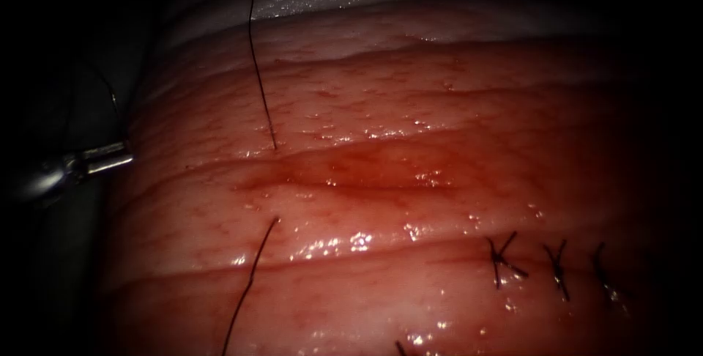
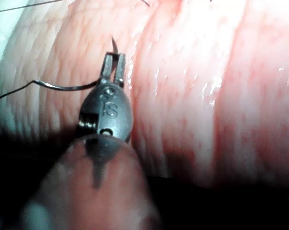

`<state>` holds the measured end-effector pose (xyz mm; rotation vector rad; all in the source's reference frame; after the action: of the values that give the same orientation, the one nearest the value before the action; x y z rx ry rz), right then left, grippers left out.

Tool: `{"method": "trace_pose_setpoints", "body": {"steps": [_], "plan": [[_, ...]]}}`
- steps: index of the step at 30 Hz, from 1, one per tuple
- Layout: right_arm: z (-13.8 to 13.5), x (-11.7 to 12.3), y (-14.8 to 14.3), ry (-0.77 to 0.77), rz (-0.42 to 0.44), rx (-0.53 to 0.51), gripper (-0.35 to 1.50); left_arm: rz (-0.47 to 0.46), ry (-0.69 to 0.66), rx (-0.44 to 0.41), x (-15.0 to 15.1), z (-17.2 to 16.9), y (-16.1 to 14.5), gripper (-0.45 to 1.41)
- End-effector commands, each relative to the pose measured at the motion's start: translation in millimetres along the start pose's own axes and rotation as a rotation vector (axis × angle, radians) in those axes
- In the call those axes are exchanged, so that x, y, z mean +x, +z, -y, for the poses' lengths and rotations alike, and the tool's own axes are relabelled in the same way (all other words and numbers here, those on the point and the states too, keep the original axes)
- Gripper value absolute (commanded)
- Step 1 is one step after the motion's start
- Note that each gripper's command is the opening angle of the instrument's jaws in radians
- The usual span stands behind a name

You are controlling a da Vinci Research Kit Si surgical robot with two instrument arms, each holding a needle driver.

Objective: Wound Closure
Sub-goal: Using the right hand, pull the suture through.

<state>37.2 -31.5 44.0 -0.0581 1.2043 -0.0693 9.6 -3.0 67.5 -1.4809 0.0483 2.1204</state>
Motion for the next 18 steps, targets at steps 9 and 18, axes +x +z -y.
{"method": "trace_pose_setpoints", "body": {"steps": [9,18], "plan": [[-7.8,-10.3,0.9,0.031,-0.004,-0.061,1.26,-0.002,0.0,-0.002,-0.5,-0.2,0.7,-0.45],[-10.8,-9.9,-1.1,0.063,-0.086,-0.133,1.26,-0.003,0.001,-0.002,-0.7,-0.1,0.7,-0.45]]}}
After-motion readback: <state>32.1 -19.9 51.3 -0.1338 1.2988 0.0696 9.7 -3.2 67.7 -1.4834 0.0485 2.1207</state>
